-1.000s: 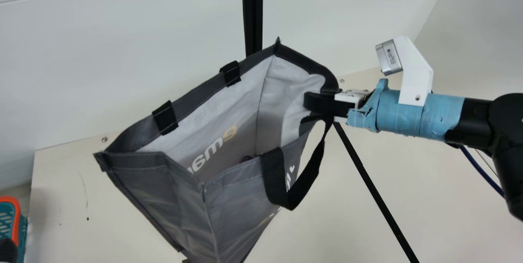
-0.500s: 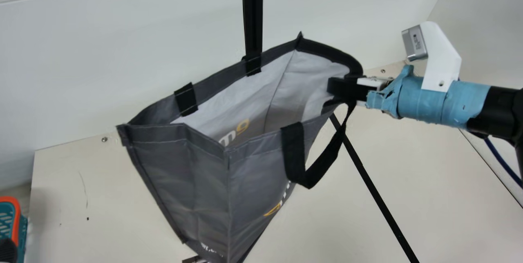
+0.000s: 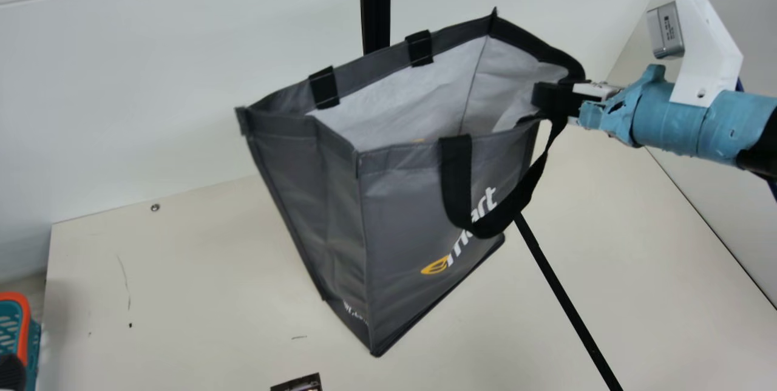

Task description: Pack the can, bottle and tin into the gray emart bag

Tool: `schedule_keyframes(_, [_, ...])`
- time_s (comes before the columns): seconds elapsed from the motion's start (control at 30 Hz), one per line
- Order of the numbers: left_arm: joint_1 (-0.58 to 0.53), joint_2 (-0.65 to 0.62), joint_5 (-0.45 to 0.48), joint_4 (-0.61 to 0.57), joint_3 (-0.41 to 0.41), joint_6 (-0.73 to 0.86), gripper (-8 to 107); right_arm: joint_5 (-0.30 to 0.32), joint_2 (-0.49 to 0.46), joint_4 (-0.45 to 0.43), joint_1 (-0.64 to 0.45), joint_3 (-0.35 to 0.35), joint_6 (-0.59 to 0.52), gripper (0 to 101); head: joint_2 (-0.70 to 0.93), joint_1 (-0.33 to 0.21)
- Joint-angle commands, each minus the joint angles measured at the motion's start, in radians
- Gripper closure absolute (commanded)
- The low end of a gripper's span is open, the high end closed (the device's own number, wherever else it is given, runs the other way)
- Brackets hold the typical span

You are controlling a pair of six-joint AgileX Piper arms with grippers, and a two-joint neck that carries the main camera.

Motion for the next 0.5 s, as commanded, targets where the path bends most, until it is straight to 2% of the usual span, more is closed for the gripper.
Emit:
schedule_keyframes(0.0, [0.000, 0.000, 0.000, 0.000, 0.000, 0.000, 9, -0.012, 0.005, -0.021, -0.007, -0.014, 0.004, 101, -0.001, -0.023])
schedule_keyframes(0.47, [0.000, 0.000, 0.000, 0.000, 0.000, 0.000, 9, -0.067, 0.061, -0.141, -0.083, -0.127, 0.010, 101, -0.001, -0.023])
